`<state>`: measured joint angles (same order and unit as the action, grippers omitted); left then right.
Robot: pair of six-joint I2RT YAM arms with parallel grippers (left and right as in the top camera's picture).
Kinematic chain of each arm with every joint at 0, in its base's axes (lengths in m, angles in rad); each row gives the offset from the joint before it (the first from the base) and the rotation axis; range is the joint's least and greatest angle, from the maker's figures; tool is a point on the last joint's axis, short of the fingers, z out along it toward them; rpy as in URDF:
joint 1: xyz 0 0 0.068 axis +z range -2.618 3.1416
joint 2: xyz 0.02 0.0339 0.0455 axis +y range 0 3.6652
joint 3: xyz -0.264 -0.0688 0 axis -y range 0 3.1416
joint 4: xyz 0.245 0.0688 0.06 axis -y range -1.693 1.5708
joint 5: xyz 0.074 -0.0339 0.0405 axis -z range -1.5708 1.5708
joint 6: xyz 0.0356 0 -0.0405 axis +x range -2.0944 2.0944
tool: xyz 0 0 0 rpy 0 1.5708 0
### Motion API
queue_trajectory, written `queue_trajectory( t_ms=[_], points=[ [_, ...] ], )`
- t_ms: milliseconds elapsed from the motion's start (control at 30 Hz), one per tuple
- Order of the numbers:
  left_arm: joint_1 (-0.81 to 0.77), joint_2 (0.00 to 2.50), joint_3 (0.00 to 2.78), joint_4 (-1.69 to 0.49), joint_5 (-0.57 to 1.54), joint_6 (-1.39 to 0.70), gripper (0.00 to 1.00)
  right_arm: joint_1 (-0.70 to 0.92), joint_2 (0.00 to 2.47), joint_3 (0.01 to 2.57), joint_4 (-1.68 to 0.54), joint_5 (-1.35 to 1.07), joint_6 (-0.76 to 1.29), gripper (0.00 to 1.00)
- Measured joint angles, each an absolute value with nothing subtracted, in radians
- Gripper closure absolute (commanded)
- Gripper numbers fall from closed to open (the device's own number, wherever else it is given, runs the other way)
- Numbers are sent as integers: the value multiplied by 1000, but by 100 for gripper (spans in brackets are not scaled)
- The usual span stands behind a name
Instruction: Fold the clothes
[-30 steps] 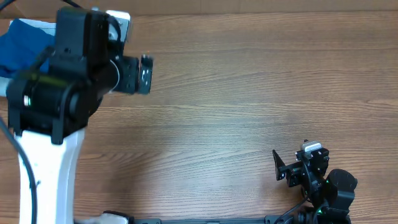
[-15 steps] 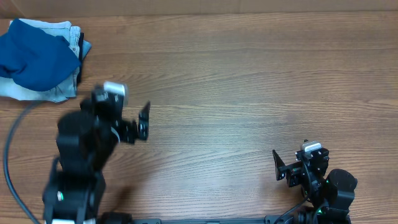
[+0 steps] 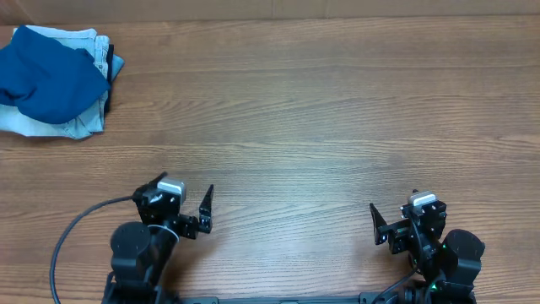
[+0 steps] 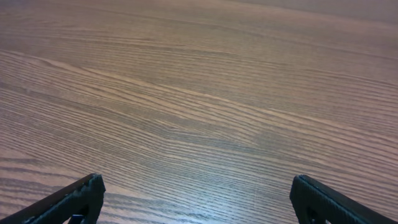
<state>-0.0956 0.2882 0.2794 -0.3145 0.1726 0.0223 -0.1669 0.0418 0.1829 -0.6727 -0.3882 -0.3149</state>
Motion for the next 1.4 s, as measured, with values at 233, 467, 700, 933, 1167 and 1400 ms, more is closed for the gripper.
queue_trajectory(
  t_ms=[233, 467, 700, 933, 1167, 1400],
  points=[
    [-96, 120, 220, -369, 172, 13, 0, -167, 42, 183, -673, -388, -315, 0],
    [-96, 18, 149, -354, 173, 6, 0, -167, 42, 183, -673, -388, -315, 0],
    [-96, 17, 97, -300, 173, 2, 0, -167, 42, 183, -673, -388, -315, 0],
    [-96, 17, 97, -300, 173, -1, 0, -167, 42, 183, -673, -388, -315, 0],
    [-96, 17, 97, -300, 173, -1, 0, -167, 42, 183, -673, -388, -315, 0],
    [-96, 17, 97, -300, 173, -1, 0, -167, 42, 183, -673, -388, -315, 0]
  ],
)
